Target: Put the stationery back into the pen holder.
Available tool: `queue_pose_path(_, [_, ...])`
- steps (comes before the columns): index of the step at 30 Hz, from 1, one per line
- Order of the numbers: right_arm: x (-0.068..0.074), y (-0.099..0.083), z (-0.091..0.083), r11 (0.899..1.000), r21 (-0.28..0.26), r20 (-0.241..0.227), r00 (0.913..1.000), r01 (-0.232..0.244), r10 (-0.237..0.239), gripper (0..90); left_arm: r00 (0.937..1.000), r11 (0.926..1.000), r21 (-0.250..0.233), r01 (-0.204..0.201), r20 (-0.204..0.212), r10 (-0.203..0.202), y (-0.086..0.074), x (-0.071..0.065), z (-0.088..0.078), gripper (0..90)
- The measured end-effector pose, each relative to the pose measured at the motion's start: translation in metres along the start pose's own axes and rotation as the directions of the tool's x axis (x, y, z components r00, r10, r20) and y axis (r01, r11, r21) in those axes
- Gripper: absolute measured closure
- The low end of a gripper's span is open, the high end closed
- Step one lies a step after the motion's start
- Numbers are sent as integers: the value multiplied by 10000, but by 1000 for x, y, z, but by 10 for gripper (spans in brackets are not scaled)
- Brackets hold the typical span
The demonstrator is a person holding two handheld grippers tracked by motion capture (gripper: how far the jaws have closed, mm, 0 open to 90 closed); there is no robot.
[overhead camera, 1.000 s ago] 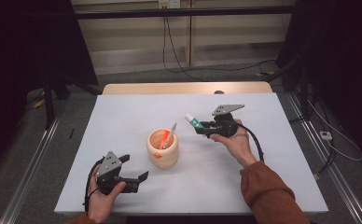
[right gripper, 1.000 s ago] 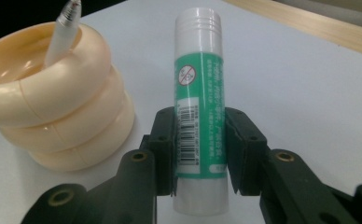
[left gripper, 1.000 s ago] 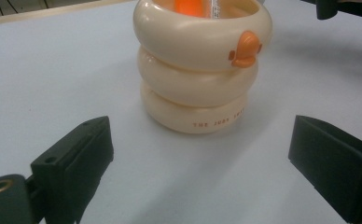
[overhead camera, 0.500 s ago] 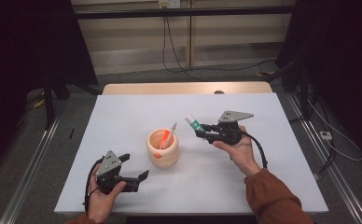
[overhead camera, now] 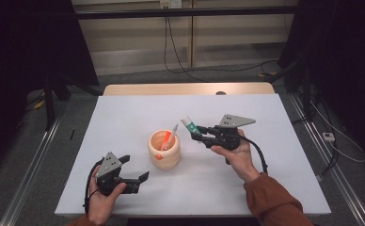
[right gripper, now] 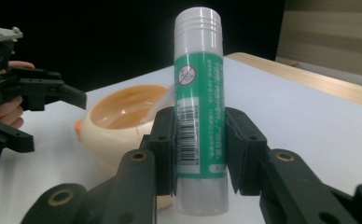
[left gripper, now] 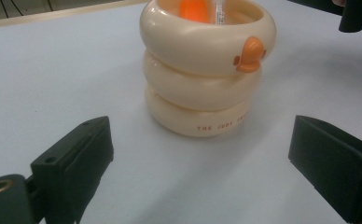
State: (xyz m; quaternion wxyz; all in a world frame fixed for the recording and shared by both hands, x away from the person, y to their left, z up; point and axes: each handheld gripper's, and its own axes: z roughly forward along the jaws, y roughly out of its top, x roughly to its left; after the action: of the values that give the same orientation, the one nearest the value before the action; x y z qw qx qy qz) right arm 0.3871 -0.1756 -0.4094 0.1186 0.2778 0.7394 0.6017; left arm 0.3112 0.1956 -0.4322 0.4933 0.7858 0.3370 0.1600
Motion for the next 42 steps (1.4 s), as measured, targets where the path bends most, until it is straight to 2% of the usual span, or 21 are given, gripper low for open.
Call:
queue_pose_path(5, [7,1,5,9987,-499,-41,10000,39,-41,673,10000,10000,18,-23,-19,23,0,0,-1,63])
queue_pose_path(16, [15,4,12,9949,-1011,-158,9999,27,-43,672,10000,10000,34,-10,-25,10,1,0,0,64])
queue_pose_path(27, [30,6,42,9967,-811,-771,9970,34,-97,672,10000,10000,12,44,-6,-44,0,1,0,63])
queue_pose_path(34, [39,11,59,9970,-740,-997,9946,217,-290,672,10000,10000,12,32,6,-32,0,1,0,63])
queue_pose_path(42, [44,9,77,9984,-537,-1250,9918,197,-263,672,10000,10000,4,49,0,-49,-1,1,0,63])
